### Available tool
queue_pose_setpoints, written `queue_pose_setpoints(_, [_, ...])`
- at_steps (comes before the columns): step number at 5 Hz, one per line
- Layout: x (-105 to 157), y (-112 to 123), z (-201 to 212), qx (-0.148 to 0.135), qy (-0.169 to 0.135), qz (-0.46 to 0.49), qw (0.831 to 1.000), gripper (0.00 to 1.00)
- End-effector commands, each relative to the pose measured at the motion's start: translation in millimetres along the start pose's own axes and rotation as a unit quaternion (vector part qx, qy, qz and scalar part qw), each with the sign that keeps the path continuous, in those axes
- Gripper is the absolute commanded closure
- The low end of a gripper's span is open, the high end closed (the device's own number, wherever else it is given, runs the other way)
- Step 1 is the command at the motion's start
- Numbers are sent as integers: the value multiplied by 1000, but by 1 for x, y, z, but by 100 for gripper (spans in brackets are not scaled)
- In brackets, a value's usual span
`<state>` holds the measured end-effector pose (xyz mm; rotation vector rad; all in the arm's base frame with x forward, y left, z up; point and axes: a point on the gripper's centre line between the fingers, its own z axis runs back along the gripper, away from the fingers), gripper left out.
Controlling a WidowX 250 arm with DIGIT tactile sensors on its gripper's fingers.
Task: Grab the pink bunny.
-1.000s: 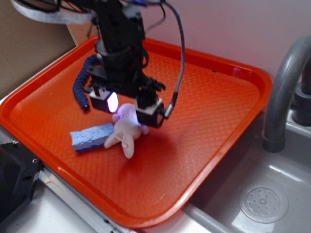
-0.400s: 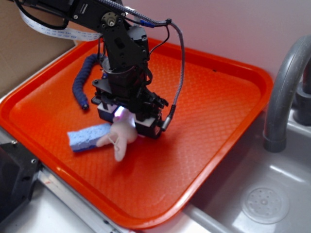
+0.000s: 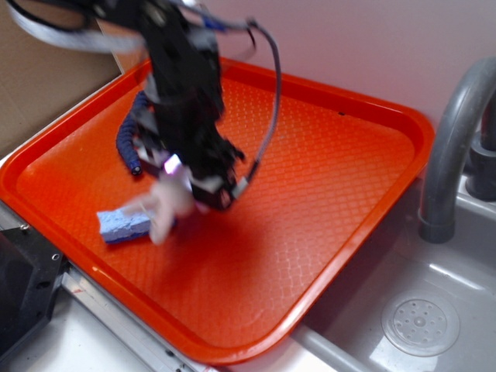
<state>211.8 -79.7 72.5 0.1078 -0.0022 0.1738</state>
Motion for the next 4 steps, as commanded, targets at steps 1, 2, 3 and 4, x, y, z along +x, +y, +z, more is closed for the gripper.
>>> queue_pose_setpoints(1, [15, 34, 102, -39, -47, -128, 990, 100])
queue_pose_setpoints(2, [7, 43, 127, -50, -67, -119, 989, 100])
queue_pose_setpoints(3, [3, 48, 137, -60, -81, -83, 991, 100])
queue_pose_setpoints(4, [4, 45, 123, -88, -33, -86, 992, 100])
